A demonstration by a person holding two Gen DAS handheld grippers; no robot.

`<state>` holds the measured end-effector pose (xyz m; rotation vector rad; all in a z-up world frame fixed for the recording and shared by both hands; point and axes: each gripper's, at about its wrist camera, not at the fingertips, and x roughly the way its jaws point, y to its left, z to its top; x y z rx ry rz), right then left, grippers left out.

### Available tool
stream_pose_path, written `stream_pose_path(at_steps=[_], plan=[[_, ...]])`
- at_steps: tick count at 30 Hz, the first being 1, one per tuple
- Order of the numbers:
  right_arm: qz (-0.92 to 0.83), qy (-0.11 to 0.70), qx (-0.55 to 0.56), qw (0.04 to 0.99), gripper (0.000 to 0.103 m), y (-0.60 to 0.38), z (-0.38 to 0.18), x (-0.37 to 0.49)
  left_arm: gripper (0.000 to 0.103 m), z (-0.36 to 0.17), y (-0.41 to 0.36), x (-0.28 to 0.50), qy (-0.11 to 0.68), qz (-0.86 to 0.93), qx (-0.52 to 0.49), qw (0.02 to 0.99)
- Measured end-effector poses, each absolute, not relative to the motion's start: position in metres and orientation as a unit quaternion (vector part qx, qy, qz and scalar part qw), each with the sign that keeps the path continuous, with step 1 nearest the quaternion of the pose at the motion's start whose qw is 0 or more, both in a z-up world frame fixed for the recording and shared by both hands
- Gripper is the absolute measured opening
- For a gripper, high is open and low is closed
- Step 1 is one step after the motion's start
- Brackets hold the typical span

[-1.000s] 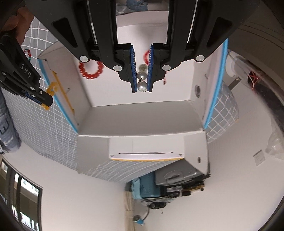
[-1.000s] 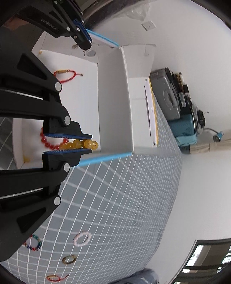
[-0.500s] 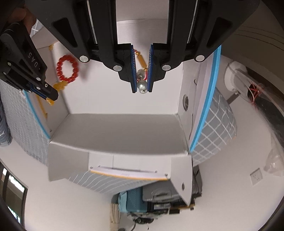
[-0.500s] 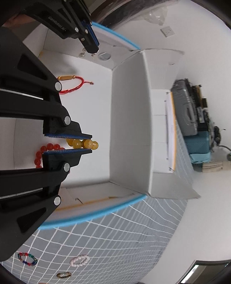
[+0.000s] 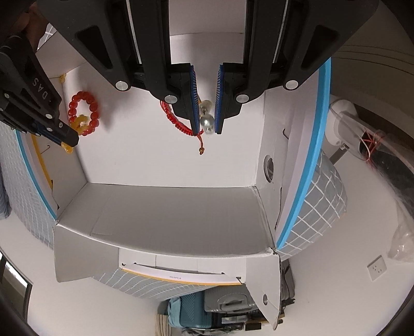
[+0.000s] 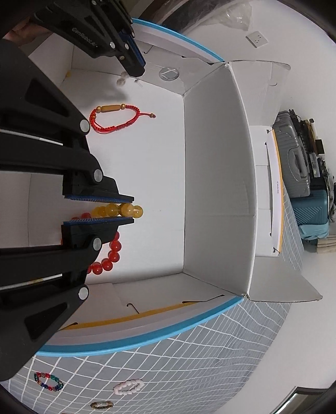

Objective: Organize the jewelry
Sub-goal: 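Lower both held items toward the box floor, then open both tools to release the pearls and amber beads into the box, then move both open tools back over the bracelets on the bed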

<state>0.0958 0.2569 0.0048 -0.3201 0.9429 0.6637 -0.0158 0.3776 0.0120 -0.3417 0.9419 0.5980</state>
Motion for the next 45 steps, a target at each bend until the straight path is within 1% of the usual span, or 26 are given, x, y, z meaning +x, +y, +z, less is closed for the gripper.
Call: stream_pose_path(at_steps=[3,4,5,6,7,8,9,10,11,12,13,15,17,18,21,22,31,35,45], plan=[[0.314,0.446,-0.148,0.825,0.011,0.257,0.006,0.096,0.016,0.015,0.376,-0.016,0.443,0.285,-0.159,0.835],[0.315,0.445,-0.149,0.825,0.011,0.257,0.006,0.095,0.023,0.015,0.376,-0.017,0.442,0.286,-0.159,0.835],[0.316,0.444,-0.149,0.825,0.015,0.257,0.007,0.095,0.033,0.016,0.375,-0.018,0.440,0.288,-0.159,0.835],[0.319,0.442,-0.146,0.826,0.024,0.256,0.009,0.094,0.038,0.018,0.375,-0.020,0.437,0.293,-0.159,0.835],[0.319,0.440,-0.144,0.827,0.029,0.257,0.010,0.093,0.049,0.019,0.376,-0.021,0.434,0.297,-0.160,0.836],[0.320,0.437,-0.140,0.829,0.038,0.256,0.013,0.093,0.058,0.021,0.376,-0.023,0.429,0.301,-0.159,0.837],[0.320,0.435,-0.137,0.830,0.047,0.255,0.015,0.092,0.062,0.022,0.376,-0.025,0.427,0.303,-0.158,0.838],[0.321,0.430,-0.132,0.833,0.053,0.253,0.019,0.091,0.067,0.024,0.376,-0.027,0.422,0.307,-0.157,0.838],[0.322,0.425,-0.129,0.836,0.066,0.251,0.022,0.090,0.071,0.024,0.376,-0.028,0.420,0.308,-0.156,0.839],[0.321,0.417,-0.128,0.841,0.074,0.250,0.025,0.088,0.072,0.025,0.376,-0.028,0.418,0.310,-0.156,0.839],[0.317,0.403,-0.127,0.849,0.077,0.247,0.030,0.086,0.074,0.026,0.376,-0.028,0.418,0.311,-0.154,0.839],[0.317,0.391,-0.122,0.855,0.086,0.244,0.036,0.084,0.078,0.027,0.376,-0.028,0.417,0.311,-0.152,0.840],[0.315,0.382,-0.112,0.862,0.091,0.240,0.041,0.084,0.082,0.029,0.373,-0.028,0.413,0.312,-0.148,0.843],[0.313,0.374,-0.106,0.866,0.094,0.237,0.044,0.084,0.082,0.030,0.372,-0.028,0.411,0.313,-0.145,0.844],[0.305,0.359,-0.098,0.877,0.095,0.230,0.050,0.085,0.083,0.035,0.368,-0.030,0.402,0.314,-0.139,0.849],[0.303,0.355,-0.094,0.879,0.095,0.227,0.052,0.085,0.086,0.036,0.367,-0.031,0.399,0.314,-0.138,0.851],[0.288,0.343,-0.089,0.890,0.095,0.201,0.066,0.085,0.096,0.051,0.351,-0.030,0.381,0.301,-0.138,0.863],[0.277,0.339,-0.085,0.895,0.095,0.185,0.072,0.086,0.097,0.061,0.334,-0.026,0.372,0.287,-0.134,0.873],[0.221,0.332,-0.079,0.914,0.095,0.116,0.086,0.088,0.097,0.083,0.271,-0.008,0.356,0.231,-0.106,0.899]])
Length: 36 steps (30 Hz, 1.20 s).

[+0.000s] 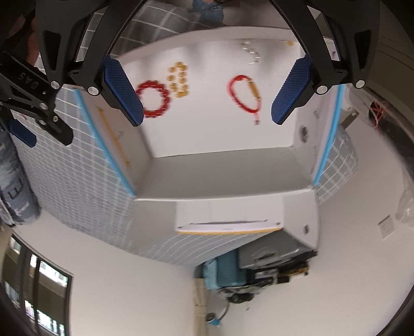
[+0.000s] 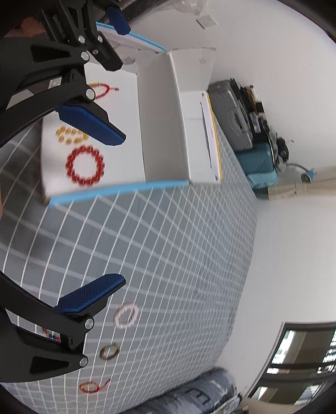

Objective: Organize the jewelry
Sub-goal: 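Move both open tools back over the bracelets on the bed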

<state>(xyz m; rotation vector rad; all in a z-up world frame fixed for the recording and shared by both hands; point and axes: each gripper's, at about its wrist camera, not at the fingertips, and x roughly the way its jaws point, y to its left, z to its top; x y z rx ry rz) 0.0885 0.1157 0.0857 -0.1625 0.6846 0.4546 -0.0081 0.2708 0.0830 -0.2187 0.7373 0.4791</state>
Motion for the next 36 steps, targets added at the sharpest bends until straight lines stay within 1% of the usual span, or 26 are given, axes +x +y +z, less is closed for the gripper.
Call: stream_pose_path(at_steps=[8,21,29,36], plan=[[0.171,0.337,-0.064,0.924,0.095,0.046,0.093,0.095,0.097,0.096,0.211,0.009,0.346,0.167,-0.081,0.920],[0.097,0.351,-0.018,0.931,0.095,-0.078,0.104,0.109,0.096,0.087,0.117,0.054,0.362,0.076,-0.059,0.927],[0.046,0.365,-0.018,0.930,0.095,-0.146,0.089,0.129,0.097,0.058,0.056,0.090,0.387,0.016,-0.055,0.921],[0.005,0.397,-0.024,0.918,0.095,-0.192,0.055,0.159,0.097,0.029,0.013,0.119,0.408,-0.015,-0.042,0.912]])
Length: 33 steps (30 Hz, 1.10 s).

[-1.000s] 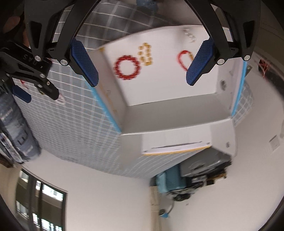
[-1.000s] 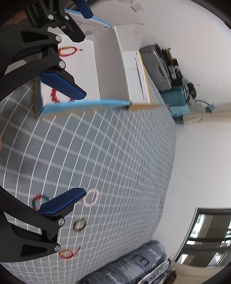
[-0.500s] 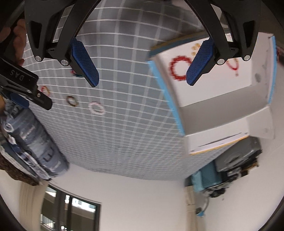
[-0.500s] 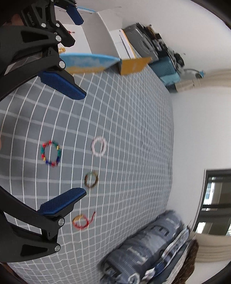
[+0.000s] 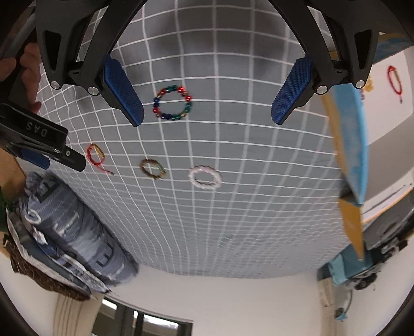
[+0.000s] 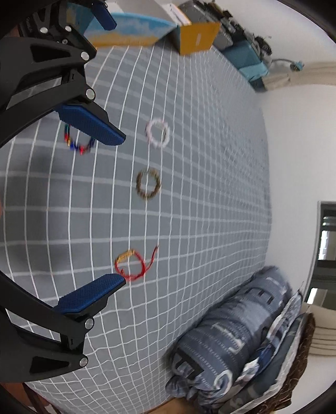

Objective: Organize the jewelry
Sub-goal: 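Move both open tools back over the bracelets on the bed, then grasp the multicolour glass bracelet with left tool while right tool grasps red cord bracelet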

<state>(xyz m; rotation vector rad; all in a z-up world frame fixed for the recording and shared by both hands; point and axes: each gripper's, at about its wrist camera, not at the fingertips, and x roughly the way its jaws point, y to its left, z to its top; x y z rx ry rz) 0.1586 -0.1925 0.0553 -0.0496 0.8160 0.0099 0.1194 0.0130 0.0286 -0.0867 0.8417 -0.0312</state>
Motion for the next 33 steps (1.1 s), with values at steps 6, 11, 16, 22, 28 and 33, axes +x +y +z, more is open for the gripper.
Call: stream_pose_path(at_steps=[6,11,16,22,28,33], plan=[[-0.004,0.435,-0.027,0.900,0.095,-0.222,0.022,0.193,0.097,-0.001,-0.010,0.144,0.433,-0.027,-0.024,0.901],[-0.016,0.461,-0.017,0.887,0.095,-0.248,-0.005,0.222,0.097,-0.028,-0.020,0.165,0.458,-0.029,-0.010,0.889],[-0.018,0.478,-0.015,0.878,0.095,-0.259,-0.027,0.245,0.097,-0.049,-0.031,0.181,0.475,-0.037,-0.007,0.879],[-0.019,0.493,-0.016,0.870,0.084,-0.265,-0.046,0.264,0.097,-0.072,-0.044,0.193,0.495,-0.046,0.002,0.867],[-0.022,0.514,-0.011,0.857,0.069,-0.273,-0.064,0.274,0.097,-0.085,-0.041,0.201,0.509,-0.055,-0.004,0.859],[-0.022,0.517,0.000,0.855,0.060,-0.279,-0.069,0.273,0.092,-0.085,-0.037,0.198,0.513,-0.057,-0.010,0.856]])
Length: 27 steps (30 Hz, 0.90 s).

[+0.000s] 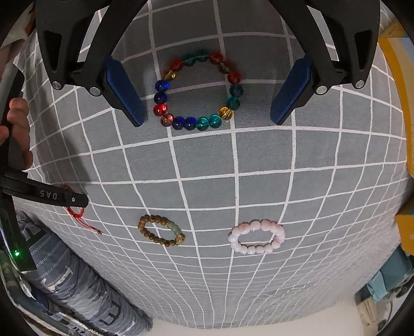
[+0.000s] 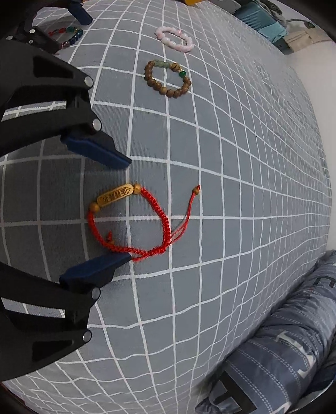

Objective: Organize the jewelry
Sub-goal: 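Grasp the multicolour glass bracelet with left tool while right tool grasps red cord bracelet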

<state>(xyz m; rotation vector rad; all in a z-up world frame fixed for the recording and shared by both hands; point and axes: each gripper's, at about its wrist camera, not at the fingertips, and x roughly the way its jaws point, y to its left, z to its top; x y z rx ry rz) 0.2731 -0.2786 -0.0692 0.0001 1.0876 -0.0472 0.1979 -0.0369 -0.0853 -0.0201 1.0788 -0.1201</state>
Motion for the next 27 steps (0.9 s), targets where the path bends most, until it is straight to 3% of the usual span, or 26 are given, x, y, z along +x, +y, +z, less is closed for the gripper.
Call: stream_pose_path(at_steps=[5,9,19,23,27], plan=[[-0.020,0.518,-0.004,0.855,0.043,-0.278,-0.069,0.272,0.068,-0.084,-0.035,0.196,0.517,-0.043,-0.004,0.855],[-0.021,0.519,-0.009,0.855,0.032,-0.275,-0.069,0.270,0.055,-0.082,-0.029,0.196,0.522,-0.042,-0.009,0.852],[-0.025,0.520,-0.014,0.854,0.019,-0.275,-0.068,0.273,0.029,-0.079,-0.021,0.195,0.526,-0.043,-0.016,0.849],[-0.033,0.517,-0.020,0.855,0.012,-0.274,-0.068,0.271,0.009,-0.077,-0.021,0.193,0.523,-0.047,-0.014,0.851],[-0.037,0.513,-0.022,0.857,0.011,-0.274,-0.065,0.268,0.009,-0.073,-0.024,0.191,0.514,-0.050,-0.008,0.857]])
